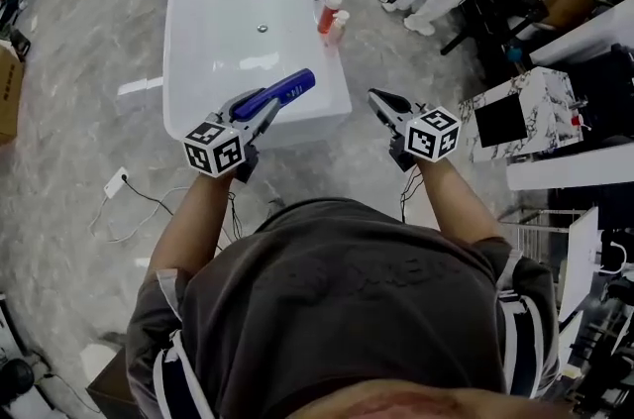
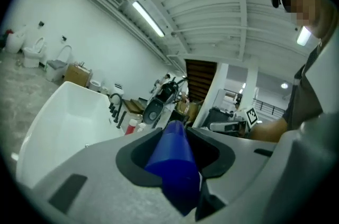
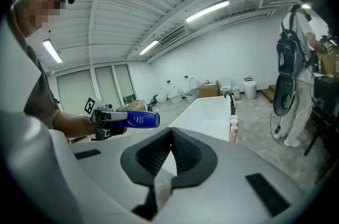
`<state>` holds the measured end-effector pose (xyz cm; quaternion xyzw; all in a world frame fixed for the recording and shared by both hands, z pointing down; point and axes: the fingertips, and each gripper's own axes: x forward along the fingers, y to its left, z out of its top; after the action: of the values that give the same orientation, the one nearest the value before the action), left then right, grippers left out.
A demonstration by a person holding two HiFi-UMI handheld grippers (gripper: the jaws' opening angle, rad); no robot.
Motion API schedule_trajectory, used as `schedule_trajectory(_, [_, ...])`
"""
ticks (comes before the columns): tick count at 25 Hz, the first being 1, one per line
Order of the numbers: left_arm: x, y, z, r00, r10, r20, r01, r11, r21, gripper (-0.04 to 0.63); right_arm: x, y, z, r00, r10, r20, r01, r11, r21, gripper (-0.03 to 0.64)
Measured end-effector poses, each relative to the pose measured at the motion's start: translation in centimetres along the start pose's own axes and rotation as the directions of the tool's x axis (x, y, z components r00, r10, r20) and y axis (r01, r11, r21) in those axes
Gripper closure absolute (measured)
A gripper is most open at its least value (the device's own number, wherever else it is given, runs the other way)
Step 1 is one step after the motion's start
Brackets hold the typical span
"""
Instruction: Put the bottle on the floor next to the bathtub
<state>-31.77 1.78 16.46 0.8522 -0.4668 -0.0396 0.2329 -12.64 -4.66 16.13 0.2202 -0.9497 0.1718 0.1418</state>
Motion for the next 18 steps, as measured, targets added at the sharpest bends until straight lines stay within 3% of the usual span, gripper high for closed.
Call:
schedule_trajectory(4, [3.6,-1.4,-2.6,0.99,0.0,-0.141,0.021,0.988,0.151,0.454,-1.0,-2.3,-1.7,0.999,-0.018,-0.031,0.018,1.0,0.009,0.624])
schedule_trajectory(8, [8.3,-3.0,-7.4,0.951,0.041,-0.305,0.053,0.955,0.294,0.454,-2.8,-6.4,-4.3,0.999,-0.018,-0.051,0.019,1.0,0.018,0.624])
schedule_trajectory(13, [14.6,-4.2,-15.6,0.858,0.125,-0.497,0.077,0.927,0.366,0.454,-4.6,-12.7,-9.7,0.995,0.003,-0.096,0.002,0.999,0.047,0.624])
schedule_trajectory(18, [21.8,-5.1,-25.3,0.752,0.148,-0.642,0.148,0.911,0.384,0.454,-5.4,-19.6,-16.6,0.988,0.0,-0.154,0.01,0.998,0.061,0.624])
